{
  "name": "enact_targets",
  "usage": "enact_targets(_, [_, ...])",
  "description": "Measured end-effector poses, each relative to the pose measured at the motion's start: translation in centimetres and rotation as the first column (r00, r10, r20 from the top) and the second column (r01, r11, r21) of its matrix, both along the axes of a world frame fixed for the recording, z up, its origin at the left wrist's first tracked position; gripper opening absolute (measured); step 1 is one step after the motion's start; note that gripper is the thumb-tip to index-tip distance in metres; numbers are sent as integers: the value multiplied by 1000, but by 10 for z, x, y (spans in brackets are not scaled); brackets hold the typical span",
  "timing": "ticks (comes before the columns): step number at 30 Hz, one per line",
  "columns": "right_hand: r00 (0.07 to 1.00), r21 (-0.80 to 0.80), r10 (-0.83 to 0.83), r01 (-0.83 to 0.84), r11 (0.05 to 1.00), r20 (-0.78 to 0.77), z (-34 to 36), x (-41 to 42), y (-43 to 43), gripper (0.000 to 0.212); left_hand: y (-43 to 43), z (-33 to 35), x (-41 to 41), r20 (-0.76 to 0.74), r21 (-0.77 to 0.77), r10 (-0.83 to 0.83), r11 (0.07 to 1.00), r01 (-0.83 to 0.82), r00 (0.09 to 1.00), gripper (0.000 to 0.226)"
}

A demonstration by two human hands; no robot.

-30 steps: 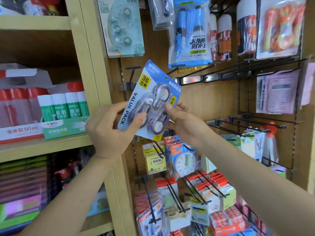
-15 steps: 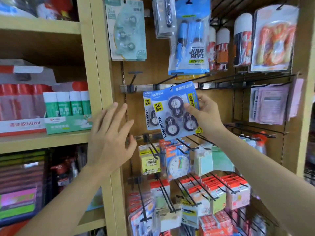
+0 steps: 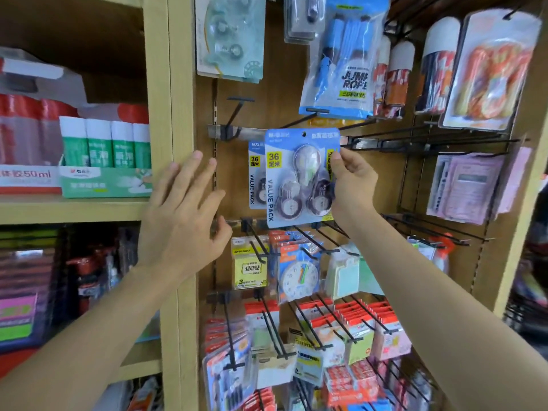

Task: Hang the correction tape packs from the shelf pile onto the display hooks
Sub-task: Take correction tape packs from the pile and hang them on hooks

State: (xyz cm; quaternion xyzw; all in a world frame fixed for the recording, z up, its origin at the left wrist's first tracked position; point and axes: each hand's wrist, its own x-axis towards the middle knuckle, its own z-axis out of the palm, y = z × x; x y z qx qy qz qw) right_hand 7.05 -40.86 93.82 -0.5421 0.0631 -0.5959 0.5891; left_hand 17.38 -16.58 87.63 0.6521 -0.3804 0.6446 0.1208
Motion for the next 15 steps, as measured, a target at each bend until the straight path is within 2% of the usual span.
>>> enact_targets(4, [999,40,-47,47,998,7,4,5,3,9,0,0,0,4,-9,3,1000,-3,1000,34])
enact_targets(13, [984,-12,-176,176,984,-7,1,3,5,24,-1,-1,1,11,-17,-20,1000,20,1000,34])
enact_targets(15, [973,-30,-230,229,973,-14,6,3,4,14,-1,-2,1,11,-19,-27,999,27,1000,34])
